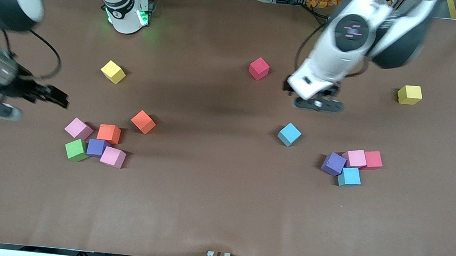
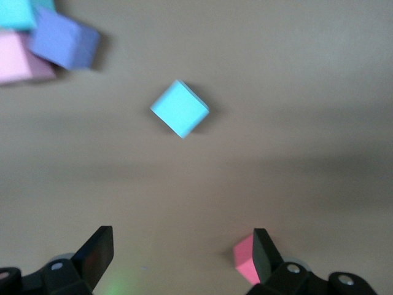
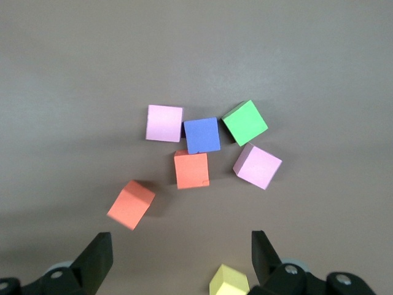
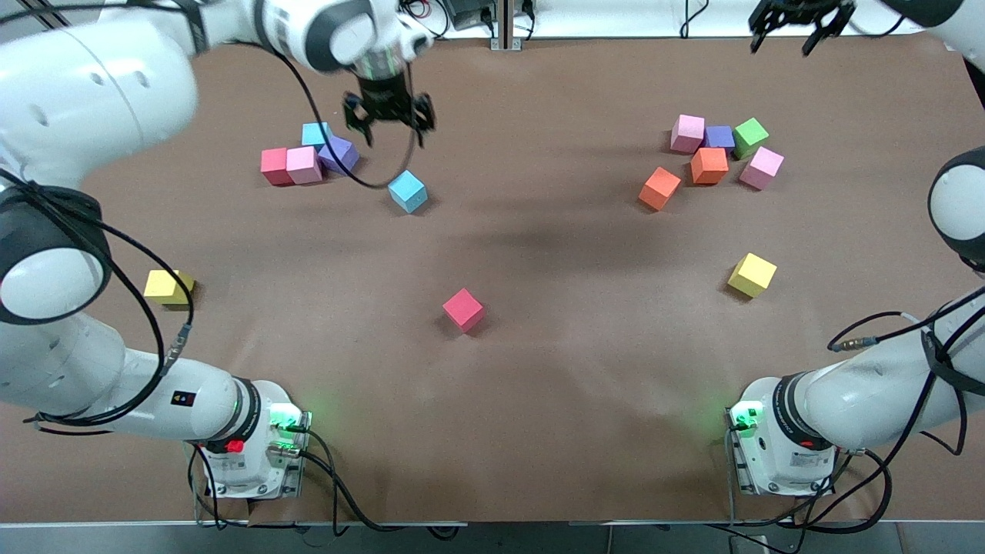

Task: Form number 2 with 11 blocks
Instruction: 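Reach the right gripper to the orange cube while the left gripper reaches magenta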

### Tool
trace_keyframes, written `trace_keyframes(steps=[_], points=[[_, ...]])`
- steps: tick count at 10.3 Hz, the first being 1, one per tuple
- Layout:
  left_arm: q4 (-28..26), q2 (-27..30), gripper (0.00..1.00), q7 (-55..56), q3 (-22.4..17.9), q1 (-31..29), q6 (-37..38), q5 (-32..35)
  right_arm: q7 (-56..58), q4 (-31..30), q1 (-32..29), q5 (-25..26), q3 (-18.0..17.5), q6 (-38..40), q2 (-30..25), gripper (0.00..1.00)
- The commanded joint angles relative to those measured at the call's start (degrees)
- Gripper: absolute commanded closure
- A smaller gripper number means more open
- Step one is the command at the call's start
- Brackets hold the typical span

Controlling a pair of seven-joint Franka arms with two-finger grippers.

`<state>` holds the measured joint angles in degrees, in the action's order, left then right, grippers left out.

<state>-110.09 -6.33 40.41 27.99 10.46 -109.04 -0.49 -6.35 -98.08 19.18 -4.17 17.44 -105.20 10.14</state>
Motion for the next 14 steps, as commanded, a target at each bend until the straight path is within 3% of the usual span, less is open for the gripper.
trace_keyframes(steps=[1,4,7,12,13,14], points=[[-10.5,2.1,0.0,14.7,5.7,1.0,-10.3,-1.0,0.8,-11.0,0.2,0.3,-0.1,-11.5,0.4,0.0],[-18.1,0.9,0.0,32.4,11.7,1.1,-20.4,-6.2,1.0,-19.8,1.1,-1.6,-0.6,-26.2,6.4,0.0],[-25.9,-1.7,0.0,46.0,13.8,3.8,-32.7,-6.5,7.9,-20.4,1.1,-7.9,-1.3,-32.2,12.5,0.0],[-27.8,-4.8,0.0,57.1,13.9,7.1,-35.6,-6.5,9.1,-24.8,0.6,-8.6,-2.9,-45.7,18.0,0.0],[-28.8,-5.2,0.0,58.0,14.0,7.2,-38.0,-6.5,9.2,-24.8,0.7,-8.6,-2.9,-45.2,18.0,0.1],[-29.7,-5.3,0.0,58.6,13.9,8.0,-39.9,-6.5,9.3,-24.8,0.8,-8.6,-2.9,-44.3,17.9,0.39]])
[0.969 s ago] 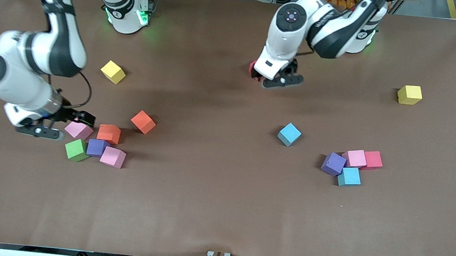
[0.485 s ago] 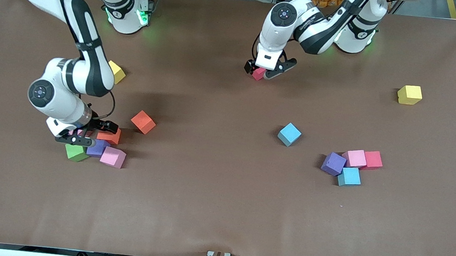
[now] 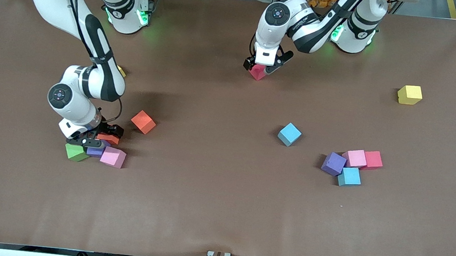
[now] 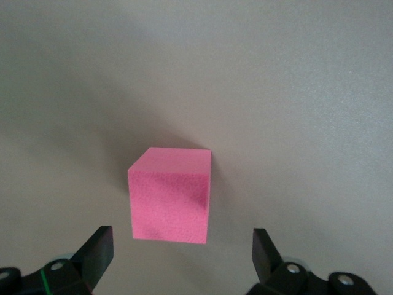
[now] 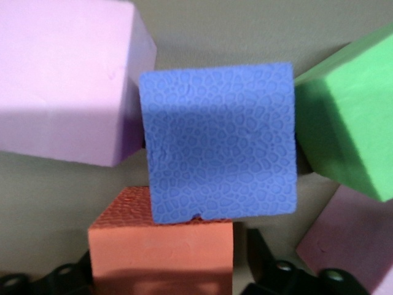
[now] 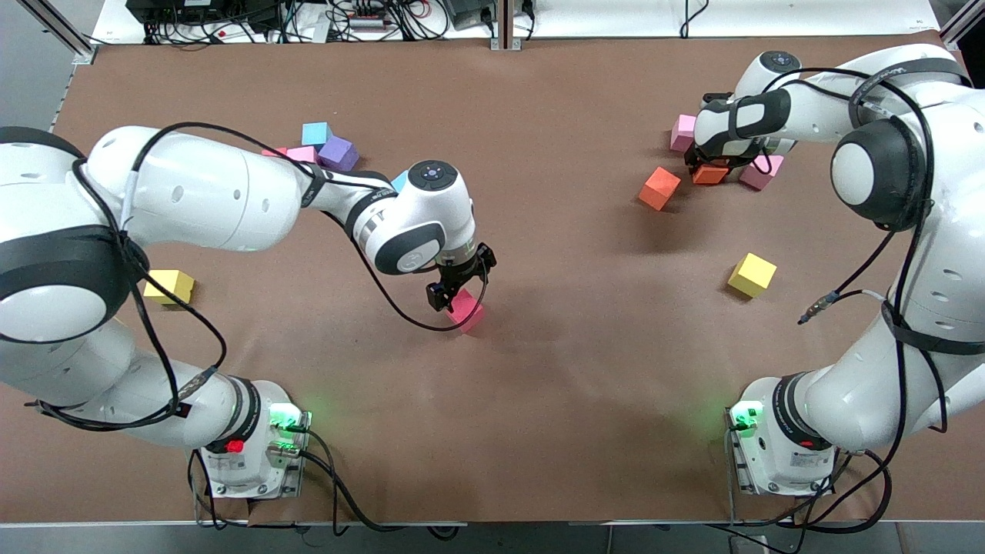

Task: Form number 2 with 11 blocks
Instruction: 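Lift the orange cube with the right gripper while the left gripper lifts magenta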

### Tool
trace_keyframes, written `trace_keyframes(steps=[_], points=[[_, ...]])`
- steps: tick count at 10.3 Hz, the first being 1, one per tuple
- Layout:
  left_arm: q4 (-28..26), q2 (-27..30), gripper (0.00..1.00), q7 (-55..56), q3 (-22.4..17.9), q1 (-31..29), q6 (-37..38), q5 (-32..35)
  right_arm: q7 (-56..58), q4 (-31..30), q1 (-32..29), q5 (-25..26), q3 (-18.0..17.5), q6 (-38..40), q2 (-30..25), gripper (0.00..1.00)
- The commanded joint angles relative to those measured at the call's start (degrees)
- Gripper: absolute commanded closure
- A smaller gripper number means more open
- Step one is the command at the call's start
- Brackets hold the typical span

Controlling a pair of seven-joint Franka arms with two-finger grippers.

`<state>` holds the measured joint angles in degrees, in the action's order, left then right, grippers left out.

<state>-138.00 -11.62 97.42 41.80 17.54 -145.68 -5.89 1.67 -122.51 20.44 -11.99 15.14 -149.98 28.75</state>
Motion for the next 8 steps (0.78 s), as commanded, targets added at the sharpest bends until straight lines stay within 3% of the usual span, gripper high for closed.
trace_keyframes(steps=[1,2,8], points=[[-1.8,-0.5,0.0,1.5,0.2,1.2,-3.7,-0.9,2.1,0.1,-0.5,-0.8,-0.5,2.7,-1.1,0.62],[-1.9,-1.1,0.0,1.5,0.1,1.3,-3.9,-0.3,3.1,0.7,-0.6,-0.8,-0.5,5.7,-2.5,0.72],[-3.9,-3.2,0.0,1.5,0.0,1.3,-8.7,1.7,3.3,1.7,0.0,-0.6,-0.5,28.0,-20.0,0.73]])
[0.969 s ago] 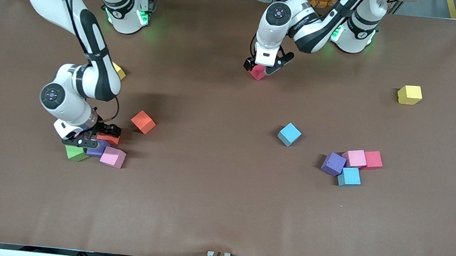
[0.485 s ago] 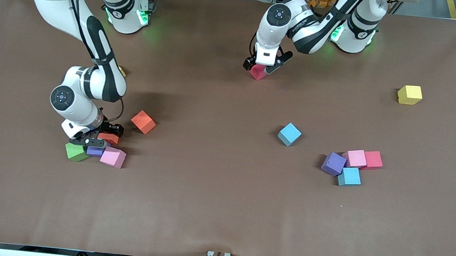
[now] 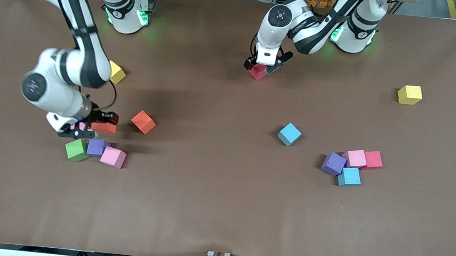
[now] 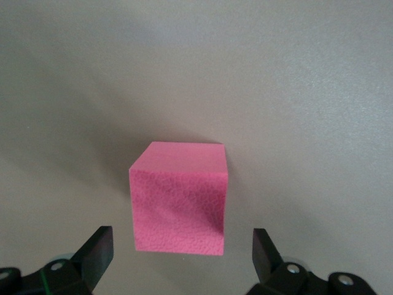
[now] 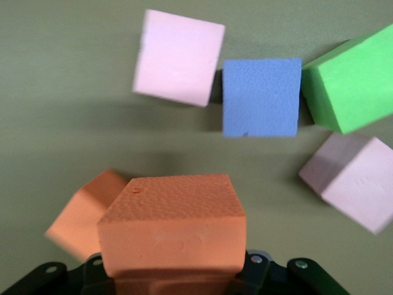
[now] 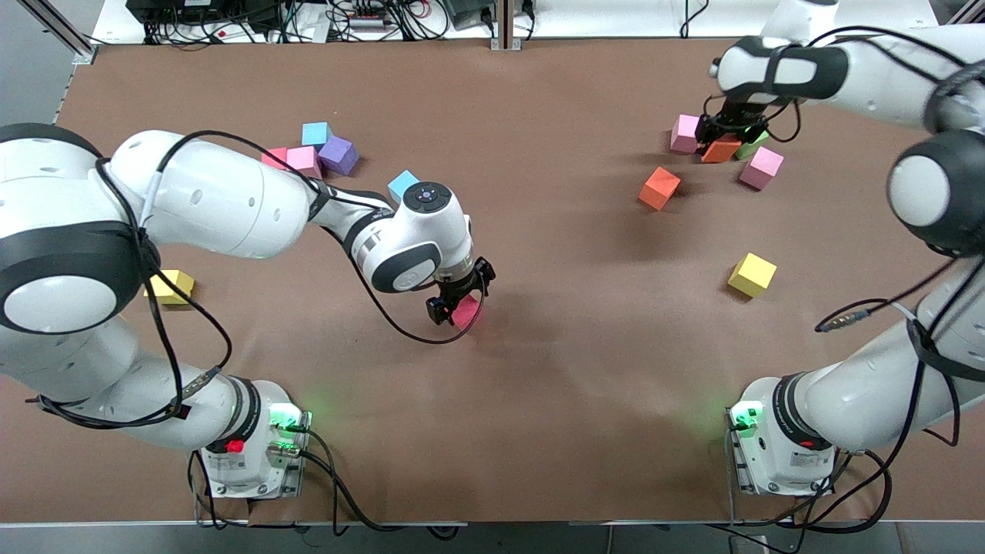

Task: Form number 2 with 11 blocks
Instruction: 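Lift the orange cube with the right gripper while the left gripper lifts magenta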

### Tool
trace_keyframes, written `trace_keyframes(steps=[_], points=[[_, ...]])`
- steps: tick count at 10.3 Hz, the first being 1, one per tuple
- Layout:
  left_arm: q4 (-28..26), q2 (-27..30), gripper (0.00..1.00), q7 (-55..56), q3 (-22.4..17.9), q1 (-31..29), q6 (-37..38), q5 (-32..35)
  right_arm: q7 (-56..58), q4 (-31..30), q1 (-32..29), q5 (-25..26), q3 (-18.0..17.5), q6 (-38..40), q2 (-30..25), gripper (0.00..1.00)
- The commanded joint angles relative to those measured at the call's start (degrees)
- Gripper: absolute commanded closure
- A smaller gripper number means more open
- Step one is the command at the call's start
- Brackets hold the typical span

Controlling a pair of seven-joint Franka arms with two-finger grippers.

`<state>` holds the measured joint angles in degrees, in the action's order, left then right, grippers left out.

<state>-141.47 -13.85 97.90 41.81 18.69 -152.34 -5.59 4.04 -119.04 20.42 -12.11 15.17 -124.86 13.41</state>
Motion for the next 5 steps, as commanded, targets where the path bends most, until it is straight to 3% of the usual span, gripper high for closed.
trace_keyframes(steps=[1,5], points=[[-0.6,-1.6,0.0,1.0,-0.1,0.1,-2.6,1.5,0.7,-1.8,0.4,-0.5,-0.7,5.6,-6.9,0.73],[-1.4,-2.7,0.0,0.9,-0.1,0.0,-2.7,4.1,-0.4,-2.1,3.6,-0.5,-0.7,11.8,-13.2,0.71]])
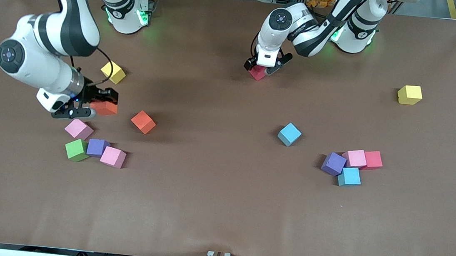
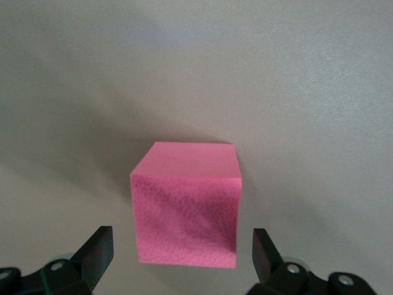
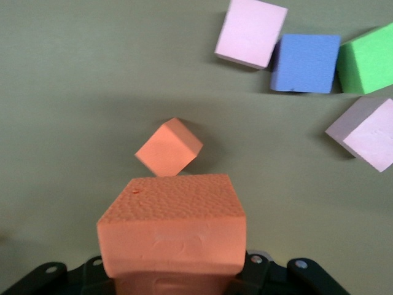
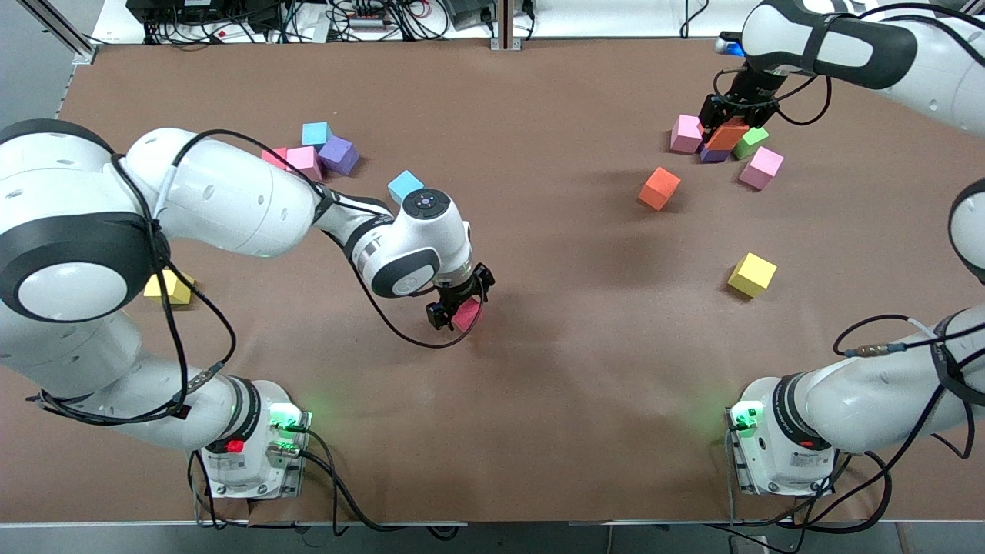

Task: Form number 2 with 11 blocks
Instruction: 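Lift the orange cube with the right gripper while the left gripper lifts magenta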

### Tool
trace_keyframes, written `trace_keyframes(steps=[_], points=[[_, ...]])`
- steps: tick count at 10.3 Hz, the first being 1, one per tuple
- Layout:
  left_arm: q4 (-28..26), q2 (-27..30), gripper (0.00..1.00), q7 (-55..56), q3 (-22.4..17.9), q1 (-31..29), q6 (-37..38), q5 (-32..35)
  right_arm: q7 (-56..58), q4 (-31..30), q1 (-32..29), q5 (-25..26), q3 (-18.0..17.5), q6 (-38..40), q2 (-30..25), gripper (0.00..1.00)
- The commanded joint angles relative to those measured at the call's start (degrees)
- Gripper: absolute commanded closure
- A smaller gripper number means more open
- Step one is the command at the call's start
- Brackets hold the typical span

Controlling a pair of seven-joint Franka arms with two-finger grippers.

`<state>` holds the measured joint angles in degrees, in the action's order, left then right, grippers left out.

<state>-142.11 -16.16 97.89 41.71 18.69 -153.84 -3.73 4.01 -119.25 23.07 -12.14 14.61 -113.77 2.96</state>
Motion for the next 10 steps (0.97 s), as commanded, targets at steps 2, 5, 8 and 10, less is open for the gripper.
trace_keyframes(steps=[2,5,8,10], points=[[-0.8,-1.4,0.0,1.1,-0.6,-0.1,-2.9,2.2,-6.3,-1.7,3.0,-0.2,-0.5,5.4,-6.8,0.71],[-0.6,-3.0,0.39,1.0,-1.9,0.1,-5.3,2.3,-12.0,-1.9,3.8,1.1,-3.7,6.0,-8.0,0.71],[1.2,-3.6,0.76,-0.6,-2.2,1.9,-5.9,3.2,-17.2,-2.0,3.9,2.0,-7.3,5.8,-8.1,0.72],[4.5,-4.7,0.77,-4.0,-2.2,3.6,-5.5,4.7,-17.4,-2.1,3.9,2.6,-8.3,5.8,-8.1,0.73]])
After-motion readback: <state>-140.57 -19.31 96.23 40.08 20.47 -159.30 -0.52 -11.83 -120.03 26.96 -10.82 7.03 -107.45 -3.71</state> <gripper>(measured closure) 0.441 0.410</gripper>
